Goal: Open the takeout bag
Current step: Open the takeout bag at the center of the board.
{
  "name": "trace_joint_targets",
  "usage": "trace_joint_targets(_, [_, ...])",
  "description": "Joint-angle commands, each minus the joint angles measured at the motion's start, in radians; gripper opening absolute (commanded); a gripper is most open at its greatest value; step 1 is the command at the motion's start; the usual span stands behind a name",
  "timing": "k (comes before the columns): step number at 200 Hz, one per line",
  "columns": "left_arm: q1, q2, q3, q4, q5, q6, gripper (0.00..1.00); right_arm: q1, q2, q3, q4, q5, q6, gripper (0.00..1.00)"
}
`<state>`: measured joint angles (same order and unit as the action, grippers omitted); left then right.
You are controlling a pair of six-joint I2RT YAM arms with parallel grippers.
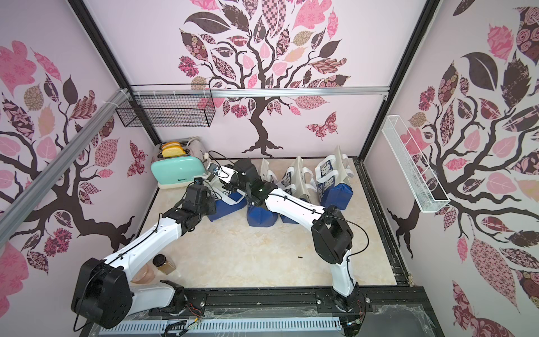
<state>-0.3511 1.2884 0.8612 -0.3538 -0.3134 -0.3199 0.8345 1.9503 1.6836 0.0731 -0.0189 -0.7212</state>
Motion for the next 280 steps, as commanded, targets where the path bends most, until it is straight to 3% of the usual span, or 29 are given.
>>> trace_joint_targets(1, [0.005, 0.001, -0.04, -0.112, -0.004, 0.013, 0.0, 0.005, -0.01, -0.016, -0.031, -0.029, 0.022, 0.35])
trace_joint_targets(101, [0.005, -0.008, -0.045, -0.112, -0.004, 0.022, 0.0, 0.005, 0.01, -0.02, -0.016, 0.003, 0.031, 0.33])
trace_joint_targets(189, [0.006, -0.037, -0.063, -0.114, -0.014, 0.029, 0.0, -0.004, 0.031, 0.0, -0.035, 0.001, 0.038, 0.16])
trace_joint_targets(202, [0.006, -0.042, -0.065, -0.114, -0.015, 0.032, 0.0, -0.004, 0.033, 0.001, -0.044, -0.002, 0.036, 0.11])
trace_joint_targets(212, [0.006, -0.043, -0.067, -0.115, -0.013, 0.035, 0.0, -0.004, 0.031, 0.001, -0.047, -0.001, 0.031, 0.0])
trace_joint_targets(280, [0.009, 0.003, -0.053, -0.185, -0.032, 0.075, 0.0, -0.004, -0.008, 0.058, -0.041, 0.089, -0.143, 0.0])
